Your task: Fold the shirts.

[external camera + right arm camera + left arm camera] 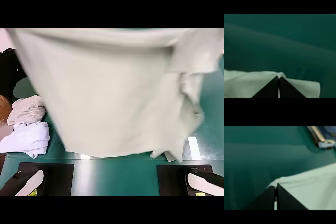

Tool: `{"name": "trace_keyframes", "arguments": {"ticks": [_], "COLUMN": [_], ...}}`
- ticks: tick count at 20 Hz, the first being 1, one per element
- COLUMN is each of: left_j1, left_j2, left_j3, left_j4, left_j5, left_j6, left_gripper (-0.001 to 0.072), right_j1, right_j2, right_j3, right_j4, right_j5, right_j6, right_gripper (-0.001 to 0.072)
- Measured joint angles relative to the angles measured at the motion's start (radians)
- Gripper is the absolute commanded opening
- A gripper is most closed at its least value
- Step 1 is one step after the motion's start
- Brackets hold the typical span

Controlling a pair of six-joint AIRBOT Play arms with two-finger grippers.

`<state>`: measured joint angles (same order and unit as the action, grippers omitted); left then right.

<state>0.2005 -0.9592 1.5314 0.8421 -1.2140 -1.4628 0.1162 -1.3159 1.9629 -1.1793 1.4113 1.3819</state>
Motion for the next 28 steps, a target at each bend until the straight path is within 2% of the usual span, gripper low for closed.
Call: {"name": "trace_keyframes", "arguments": {"ticks": [3,9,10,11,12,15,18,21,23,28], "left_j1": [-0.015,-0.092,-0.102,-0.109,-0.113,-0.104,-0.049,-0.007,0.004,0.014], "left_j2": [-0.145,-0.480,-0.517,-0.544,-0.566,-0.599,-0.595,-0.528,-0.449,-0.220], "left_j3": [-0.163,-0.217,-0.212,-0.209,-0.206,-0.177,-0.131,-0.160,-0.256,-0.650], "left_j4": [0.024,0.037,0.037,0.035,0.037,0.036,0.042,0.105,0.164,0.200], "left_j5": [0.066,0.307,0.342,0.372,0.390,0.378,0.220,0.061,-0.006,-0.050], "left_j6": [0.026,0.108,0.117,0.119,0.122,0.128,0.129,0.127,0.116,0.091], "left_gripper": [0.0024,0.0035,0.0275,0.0514,0.0490,0.0488,0.0487,0.0488,0.0488,0.0488], "right_j1": [0.001,0.002,0.002,0.002,0.001,-0.015,-0.051,-0.097,-0.126,-0.169], "right_j2": [-0.174,-0.401,-0.428,-0.450,-0.471,-0.503,-0.482,-0.400,-0.314,-0.093], "right_j3": [-0.077,-0.116,-0.100,-0.083,-0.063,-0.012,-0.005,-0.098,-0.220,-0.563], "right_j4": [-0.012,0.024,0.033,0.041,0.046,0.053,0.058,0.058,0.059,0.059], "right_j5": [0.015,-0.142,-0.161,-0.176,-0.188,-0.187,-0.138,-0.090,-0.071,-0.083], "right_j6": [0.027,0.045,0.045,0.046,0.046,0.047,0.046,0.023,0.001,-0.031], "right_gripper": [0.0012,0.0013,0.0036,0.0255,0.0407,0.0408,0.0408,0.0407,0.0408,0.0407]}}
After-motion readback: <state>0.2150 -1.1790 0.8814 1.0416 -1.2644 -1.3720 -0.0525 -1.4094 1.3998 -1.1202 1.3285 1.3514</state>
